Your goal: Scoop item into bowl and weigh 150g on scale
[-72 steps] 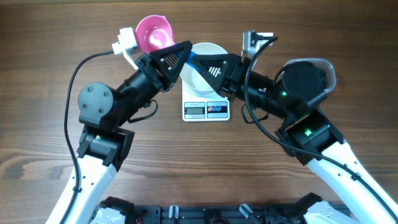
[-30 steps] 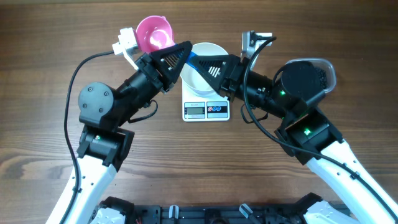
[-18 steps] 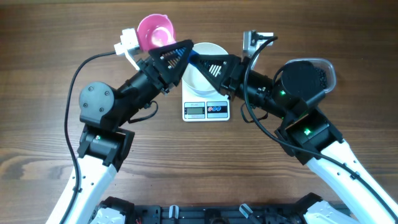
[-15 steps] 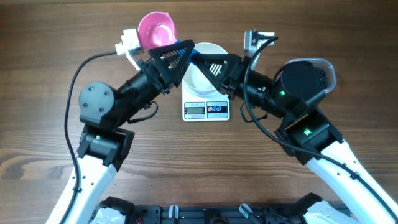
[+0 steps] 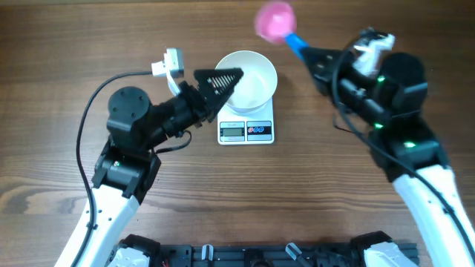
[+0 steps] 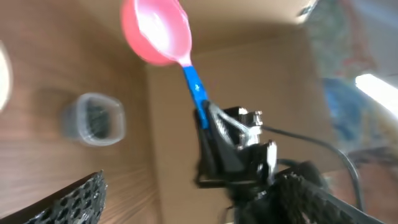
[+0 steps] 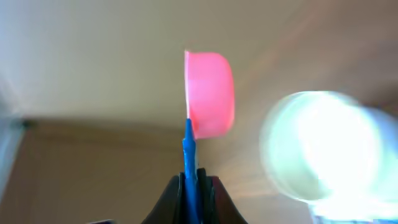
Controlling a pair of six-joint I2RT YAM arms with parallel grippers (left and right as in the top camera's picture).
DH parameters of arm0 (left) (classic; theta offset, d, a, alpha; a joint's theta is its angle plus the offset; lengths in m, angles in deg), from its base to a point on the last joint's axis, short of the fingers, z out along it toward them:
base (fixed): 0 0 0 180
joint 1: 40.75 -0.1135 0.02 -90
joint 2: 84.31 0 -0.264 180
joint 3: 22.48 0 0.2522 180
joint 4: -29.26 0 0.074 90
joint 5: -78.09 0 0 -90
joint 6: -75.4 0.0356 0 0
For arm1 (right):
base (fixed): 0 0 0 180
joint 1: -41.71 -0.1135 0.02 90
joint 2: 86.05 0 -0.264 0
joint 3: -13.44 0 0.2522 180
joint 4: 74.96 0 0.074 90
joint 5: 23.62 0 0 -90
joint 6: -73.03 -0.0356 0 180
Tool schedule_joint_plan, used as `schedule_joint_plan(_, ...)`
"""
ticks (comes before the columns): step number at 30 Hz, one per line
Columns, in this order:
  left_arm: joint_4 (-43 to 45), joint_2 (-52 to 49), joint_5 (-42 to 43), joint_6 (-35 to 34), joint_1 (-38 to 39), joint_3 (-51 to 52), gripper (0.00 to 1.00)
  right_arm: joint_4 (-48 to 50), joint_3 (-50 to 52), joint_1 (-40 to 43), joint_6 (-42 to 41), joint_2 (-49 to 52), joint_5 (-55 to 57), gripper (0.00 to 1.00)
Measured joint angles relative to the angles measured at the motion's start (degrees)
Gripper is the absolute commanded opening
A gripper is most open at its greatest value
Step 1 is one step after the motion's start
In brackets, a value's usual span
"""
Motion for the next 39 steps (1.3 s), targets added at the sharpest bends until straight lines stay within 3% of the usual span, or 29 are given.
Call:
schedule_joint_plan(8, -22.95, -0.09, -2.56, 16.65, 0.02, -0.15, 0.99, -32.00, -12.72, 10.27, 18.32, -3.91, 0.81, 0.05)
schedule_joint_plan(15, -42.10, -0.20, -14.82, 24.55, 0.04, -0.24, 1.00, -47.63, -18.56, 10.78, 30.95, -4.90, 6.73, 0.04)
schedule_joint_plan(18, -49.55, -0.48, -17.97, 26.84, 0.04, -1.86, 1.00, -49.99, -18.56, 10.78, 33.42, -4.74, 8.33, 0.05)
schedule_joint_plan(23, -61.22, -1.84, -21.64, 32.48, 0.04, -13.53, 1.00, -50.29, -18.58, 10.78, 35.28, -4.76, 9.42, 0.04)
schedule_joint_plan(31, -60.59, -1.44, -24.28, 36.46, 0.04, -18.25, 1.00, -49.75, -18.58, 10.78, 36.22, -5.03, 9.79, 0.04)
schedule_joint_plan(39, -61.09, -1.53, -24.50, 36.72, 0.04, -18.25, 1.00, -44.92, -18.58, 10.78, 42.91, -4.31, 10.01, 0.04)
